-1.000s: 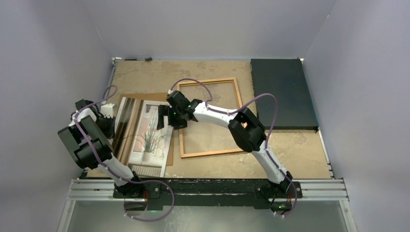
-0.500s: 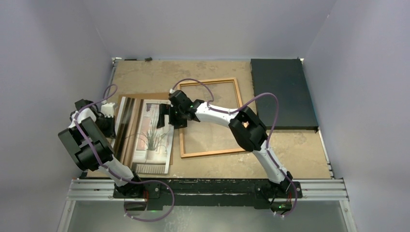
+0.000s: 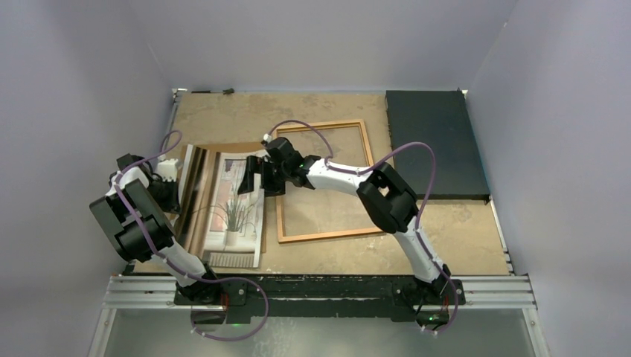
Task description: Put the photo into the frame
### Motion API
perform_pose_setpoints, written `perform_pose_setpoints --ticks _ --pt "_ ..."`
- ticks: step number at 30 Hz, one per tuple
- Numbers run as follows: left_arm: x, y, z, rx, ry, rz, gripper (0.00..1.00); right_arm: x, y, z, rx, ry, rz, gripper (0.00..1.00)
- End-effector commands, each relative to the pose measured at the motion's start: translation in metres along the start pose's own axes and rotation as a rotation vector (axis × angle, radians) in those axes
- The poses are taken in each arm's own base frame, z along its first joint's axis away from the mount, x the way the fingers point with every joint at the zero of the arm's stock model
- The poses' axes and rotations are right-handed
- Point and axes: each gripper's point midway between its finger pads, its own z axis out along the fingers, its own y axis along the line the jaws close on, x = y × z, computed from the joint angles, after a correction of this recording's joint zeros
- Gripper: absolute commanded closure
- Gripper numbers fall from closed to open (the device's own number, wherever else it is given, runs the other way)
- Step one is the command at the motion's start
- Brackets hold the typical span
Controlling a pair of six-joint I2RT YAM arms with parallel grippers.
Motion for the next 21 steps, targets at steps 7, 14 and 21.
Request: perform_pose_setpoints --ticks 7,14,21 --pt "0.008 -0.021 0.012 0.092 0.017 -0.029 0.98 -0.011 0.066 -0.029 -0.218 -0.035 -0.058 0.01" --pt "0.007 -0.021 0.01 0.091 0.011 -0.032 0.98 -0.01 0.051 -0.024 -0.185 -0.035 -0.041 0.23" --pt "-0.007 -0.022 -0.003 0.093 -0.021 -0.035 0.84 -0.021 0.044 -0.025 -0.132 -0.063 -0.053 0.85"
